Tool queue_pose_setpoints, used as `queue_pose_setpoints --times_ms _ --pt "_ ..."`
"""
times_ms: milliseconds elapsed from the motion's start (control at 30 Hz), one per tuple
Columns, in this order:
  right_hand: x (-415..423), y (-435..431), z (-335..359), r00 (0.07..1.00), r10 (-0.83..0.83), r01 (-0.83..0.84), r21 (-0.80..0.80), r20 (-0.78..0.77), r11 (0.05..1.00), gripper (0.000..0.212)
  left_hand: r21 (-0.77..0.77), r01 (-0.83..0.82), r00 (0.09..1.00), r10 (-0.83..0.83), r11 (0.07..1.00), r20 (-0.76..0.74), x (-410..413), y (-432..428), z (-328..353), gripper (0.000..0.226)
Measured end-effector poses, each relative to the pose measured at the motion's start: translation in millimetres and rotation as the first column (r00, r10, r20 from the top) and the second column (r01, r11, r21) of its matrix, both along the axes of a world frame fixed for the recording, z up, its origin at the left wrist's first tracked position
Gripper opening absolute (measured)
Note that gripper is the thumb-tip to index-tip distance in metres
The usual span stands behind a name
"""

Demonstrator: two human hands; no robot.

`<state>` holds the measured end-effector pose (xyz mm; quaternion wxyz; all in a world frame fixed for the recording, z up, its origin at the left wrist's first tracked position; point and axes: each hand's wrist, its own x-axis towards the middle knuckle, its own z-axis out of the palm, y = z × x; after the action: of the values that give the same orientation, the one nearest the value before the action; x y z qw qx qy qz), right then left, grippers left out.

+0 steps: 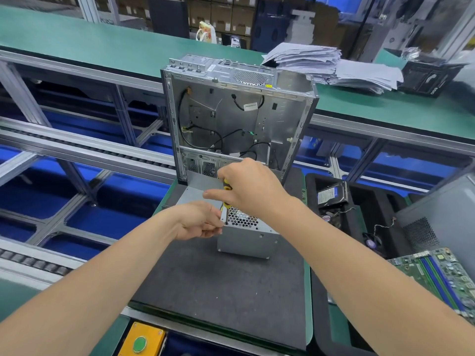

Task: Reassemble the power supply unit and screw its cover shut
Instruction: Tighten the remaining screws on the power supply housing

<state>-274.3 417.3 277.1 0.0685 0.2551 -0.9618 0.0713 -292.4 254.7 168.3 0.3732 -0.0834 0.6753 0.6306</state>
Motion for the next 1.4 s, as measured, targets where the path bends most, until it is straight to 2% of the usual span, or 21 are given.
queue_pose_setpoints --times_ms 100,167,200,333,400,500,567,633,667,733,800,833,900,967,1033,1100,1200,1300,1333,1400 --pt "0.3 14.5 14.8 0.941 0.311 -0.318 0.036 0.132 0.947 0.012 -0.019 0.021 1.000 -0.022 1.000 -0.019 0.8 1.5 2.2 0.025" --pt "-0.1 21.1 19.4 0.871 0.426 -0.448 0.039 0.244 0.893 0.016 -0.033 0.006 1.000 -0.006 0.999 -0.027 0.8 2.5 2.6 0.026" --pt "-0.6 22.6 19.6 0.864 0.427 -0.452 0.035 0.267 0.891 0.019 -0.040 -0.005 1.000 0.004 0.999 -0.025 0.6 2.9 2.3 0.026" --pt "-3.3 20.2 15.9 0.936 0.282 -0.285 -0.019 0.212 0.958 0.012 -0.064 0.000 1.000 -0.001 0.998 -0.013 0.7 5.2 3.0 0.026" --pt "-2.2 12.0 11.6 0.968 0.158 -0.149 -0.062 0.193 0.987 0.024 -0.063 -0.012 1.000 0.011 0.998 -0.011 0.9 5.5 3.9 0.027" --pt "-0.2 -1.0 -1.7 0.991 -0.100 0.105 -0.059 0.087 0.993 0.047 -0.074 -0.041 0.999 0.040 0.996 -0.013 1.6 6.0 4.3 0.026" --pt "0.5 -3.7 -4.3 0.985 -0.151 0.158 -0.082 0.080 0.984 0.053 -0.070 -0.053 0.998 0.052 0.996 -0.018 2.4 6.2 4.4 0.027" --pt "-1.6 1.6 0.7 0.996 -0.029 0.033 -0.047 0.082 0.998 0.049 -0.053 -0.056 0.998 0.055 0.997 -0.021 3.1 5.8 4.8 0.027" --pt "-1.9 4.9 6.3 0.992 0.073 -0.070 -0.029 0.105 0.997 0.039 -0.049 -0.048 0.999 0.047 0.998 -0.028 3.3 6.1 5.4 0.027" --pt "-1.2 10.9 18.0 0.929 0.297 -0.296 -0.038 0.222 0.954 0.019 -0.056 -0.030 0.998 0.028 0.998 -0.047 3.1 7.4 6.3 0.028" --pt "-2.8 15.9 20.2 0.862 0.409 -0.402 -0.089 0.299 0.911 0.018 -0.068 -0.030 0.998 0.026 0.997 -0.053 2.8 8.4 6.4 0.029" --pt "-3.0 17.1 18.5 0.872 0.395 -0.382 -0.104 0.288 0.918 0.017 -0.074 -0.026 0.998 0.023 0.997 -0.051 2.8 8.6 6.3 0.029" --pt "-3.0 17.0 12.2 0.935 0.272 -0.242 -0.151 0.229 0.959 0.016 -0.079 -0.018 0.999 0.015 0.997 -0.038 3.1 8.8 6.6 0.029" --pt "-2.7 14.3 1.4 0.981 0.085 -0.045 -0.219 0.176 0.975 0.032 -0.074 -0.037 0.999 0.035 0.997 -0.021 2.8 8.3 6.7 0.028" --pt "-0.6 9.3 -10.5 0.986 -0.113 0.143 -0.264 0.125 0.954 0.048 -0.075 -0.049 0.999 0.048 0.996 -0.017 2.9 7.7 7.1 0.027" --pt "-0.6 7.7 -14.1 0.980 -0.181 0.197 -0.249 0.089 0.948 0.053 -0.068 -0.049 0.999 0.048 0.996 -0.017 2.7 7.6 7.9 0.026" --pt "-4.4 12.0 -5.2 0.998 0.042 -0.034 -0.142 0.053 0.989 0.040 -0.056 -0.002 1.000 0.001 0.998 -0.022 2.9 6.0 9.8 0.024" --pt "-6.4 19.5 8.1 0.904 0.367 -0.343 -0.140 0.219 0.929 0.017 -0.061 0.047 0.997 -0.050 0.997 -0.055 1.8 5.9 10.5 0.025" --pt "-7.3 21.7 7.8 0.881 0.405 -0.376 -0.156 0.246 0.913 0.015 -0.065 0.053 0.996 -0.057 0.997 -0.062 1.6 6.3 10.4 0.026" --pt "-9.0 23.4 4.3 0.913 0.351 -0.315 -0.190 0.206 0.930 0.015 -0.071 0.050 0.996 -0.055 0.996 -0.063 0.9 6.4 10.3 0.027"
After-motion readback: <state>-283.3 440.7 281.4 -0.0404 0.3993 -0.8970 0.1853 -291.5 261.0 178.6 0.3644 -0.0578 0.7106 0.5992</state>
